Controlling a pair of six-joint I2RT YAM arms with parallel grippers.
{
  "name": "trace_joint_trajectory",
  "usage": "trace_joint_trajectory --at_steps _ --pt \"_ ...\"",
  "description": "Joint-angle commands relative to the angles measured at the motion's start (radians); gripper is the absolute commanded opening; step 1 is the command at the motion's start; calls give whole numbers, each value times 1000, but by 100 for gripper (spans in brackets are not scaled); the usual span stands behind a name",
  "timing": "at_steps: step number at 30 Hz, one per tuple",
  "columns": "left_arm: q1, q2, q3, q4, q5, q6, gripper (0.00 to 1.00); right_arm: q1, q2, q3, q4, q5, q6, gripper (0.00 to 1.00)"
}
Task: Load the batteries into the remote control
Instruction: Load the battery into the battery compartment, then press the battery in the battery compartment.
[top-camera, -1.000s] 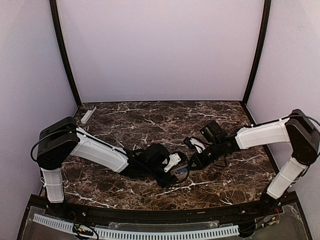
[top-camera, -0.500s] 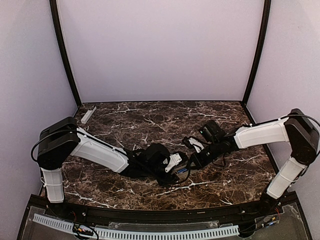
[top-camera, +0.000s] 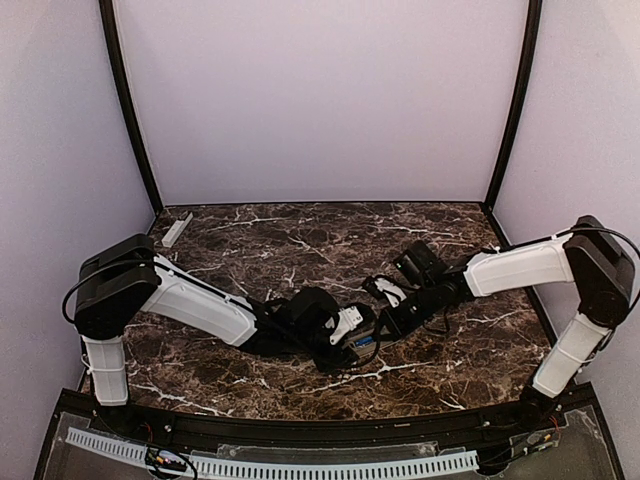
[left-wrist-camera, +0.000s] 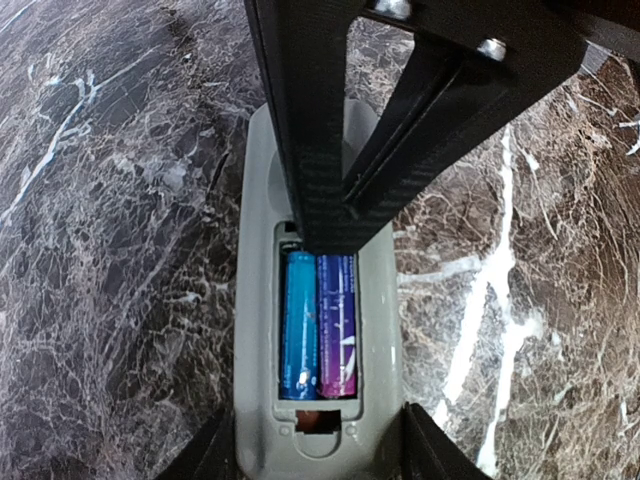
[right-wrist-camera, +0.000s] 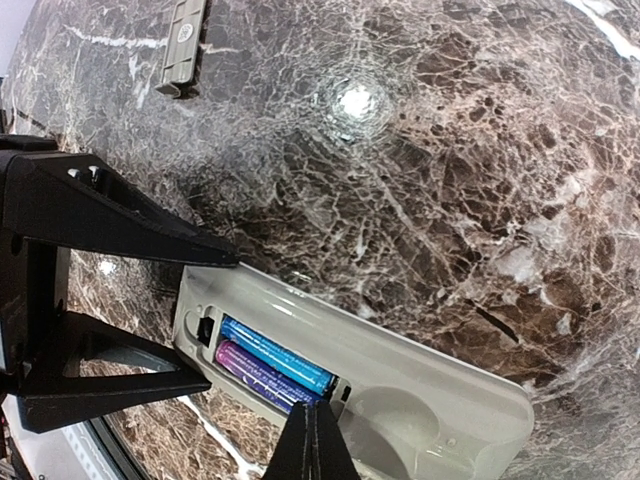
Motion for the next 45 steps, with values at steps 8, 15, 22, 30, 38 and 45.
trace_joint_trajectory --at_steps 8,15,22,30,38,45 --pt "-3 21 -41 75 23 -42 57 110 114 29 -82 181 -30 0" --pt "-3 -80 -115 140 -12 -46 74 125 122 25 -89 232 -19 0" --pt "-3 -160 -151 138 -21 -37 81 127 81 37 -89 230 4 2" --pt "12 -195 -88 -17 -43 -50 98 66 -94 64 -75 184 44 18" --pt "68 -107 168 -279 66 -68 99 -94 -238 -43 -10 41 73 28" --pt "69 21 323 -426 59 -49 98 -141 -239 -144 64 -41 86 29"
